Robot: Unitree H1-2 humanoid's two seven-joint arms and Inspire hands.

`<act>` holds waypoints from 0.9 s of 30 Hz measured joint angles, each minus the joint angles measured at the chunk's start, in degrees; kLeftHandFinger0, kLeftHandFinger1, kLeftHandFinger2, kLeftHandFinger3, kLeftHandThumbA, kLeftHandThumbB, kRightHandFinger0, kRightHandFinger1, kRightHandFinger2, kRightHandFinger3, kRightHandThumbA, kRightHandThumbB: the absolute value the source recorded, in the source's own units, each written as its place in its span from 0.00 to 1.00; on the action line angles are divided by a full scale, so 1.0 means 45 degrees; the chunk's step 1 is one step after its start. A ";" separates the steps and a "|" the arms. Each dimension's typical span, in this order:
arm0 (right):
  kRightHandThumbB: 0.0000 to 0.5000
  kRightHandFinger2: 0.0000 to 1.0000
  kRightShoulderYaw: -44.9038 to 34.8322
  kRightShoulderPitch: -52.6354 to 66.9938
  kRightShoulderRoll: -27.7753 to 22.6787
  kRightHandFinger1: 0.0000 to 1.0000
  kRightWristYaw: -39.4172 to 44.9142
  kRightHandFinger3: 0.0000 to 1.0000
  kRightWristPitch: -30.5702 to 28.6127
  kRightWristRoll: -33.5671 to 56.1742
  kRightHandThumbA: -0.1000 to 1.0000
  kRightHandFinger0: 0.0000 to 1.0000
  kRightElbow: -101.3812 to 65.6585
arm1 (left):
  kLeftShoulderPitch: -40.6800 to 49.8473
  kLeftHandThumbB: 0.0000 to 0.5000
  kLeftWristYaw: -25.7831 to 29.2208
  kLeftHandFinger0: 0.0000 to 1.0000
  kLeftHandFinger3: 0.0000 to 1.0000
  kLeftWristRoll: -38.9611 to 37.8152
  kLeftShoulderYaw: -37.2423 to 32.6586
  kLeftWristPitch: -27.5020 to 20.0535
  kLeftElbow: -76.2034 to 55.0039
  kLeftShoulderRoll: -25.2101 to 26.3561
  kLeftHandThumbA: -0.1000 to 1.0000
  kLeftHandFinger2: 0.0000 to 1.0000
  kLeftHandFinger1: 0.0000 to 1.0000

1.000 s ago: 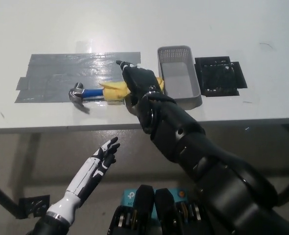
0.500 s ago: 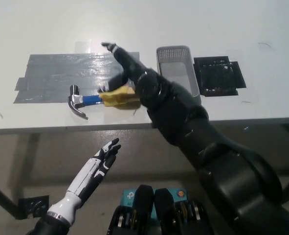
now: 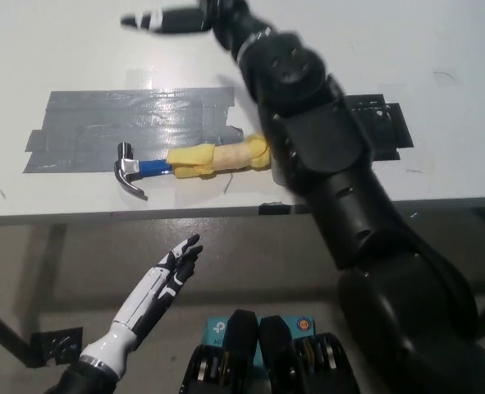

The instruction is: The robot picks the hammer placed on top of the gray container with right hand and places it on the grey area of the desk

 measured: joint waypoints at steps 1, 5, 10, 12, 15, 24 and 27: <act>0.96 1.00 -0.0005 0.0051 -0.0121 1.00 0.0049 1.00 0.0077 0.0063 1.00 1.00 -0.0481 | -0.0042 0.24 0.0000 1.00 1.00 -0.0001 0.0005 0.0004 0.0075 0.0001 1.00 1.00 1.00; 0.86 1.00 -0.0009 0.0497 -0.0669 1.00 0.0237 1.00 0.0318 0.0243 1.00 1.00 -0.2107 | -0.0272 0.21 0.0000 1.00 1.00 -0.0005 0.0036 0.0011 0.0259 -0.0001 1.00 1.00 1.00; 0.84 1.00 -0.0023 0.1760 -0.1360 1.00 0.0396 1.00 0.0688 0.0504 1.00 1.00 -0.3944 | -0.0560 0.21 0.0001 1.00 1.00 -0.0021 0.0079 0.0010 0.0483 -0.0008 1.00 1.00 1.00; 0.87 1.00 -0.0034 0.2503 -0.1632 1.00 0.0422 1.00 0.0808 0.0596 1.00 1.00 -0.4771 | -0.0656 0.24 0.0001 1.00 1.00 -0.0026 0.0085 0.0010 0.0583 -0.0010 1.00 1.00 1.00; 0.84 1.00 -0.0041 0.3906 -0.2059 1.00 0.0449 1.00 0.1012 0.0776 1.00 1.00 -0.5996 | -0.0806 0.26 0.0001 1.00 1.00 -0.0033 0.0097 0.0010 0.0703 -0.0011 1.00 1.00 1.00; 0.77 1.00 -0.0094 0.8818 -0.3001 1.00 0.0465 1.00 0.1296 0.1338 1.00 1.00 -0.9538 | -0.0868 0.26 0.0003 1.00 1.00 -0.0086 0.0122 0.0007 0.1115 -0.0033 1.00 1.00 1.00; 0.71 1.00 -0.0091 1.0675 -0.3137 1.00 0.0506 1.00 0.1307 0.1559 1.00 1.00 -1.0934 | -0.0845 0.23 0.0004 1.00 1.00 -0.0118 0.0141 0.0001 0.1255 -0.0048 1.00 1.00 1.00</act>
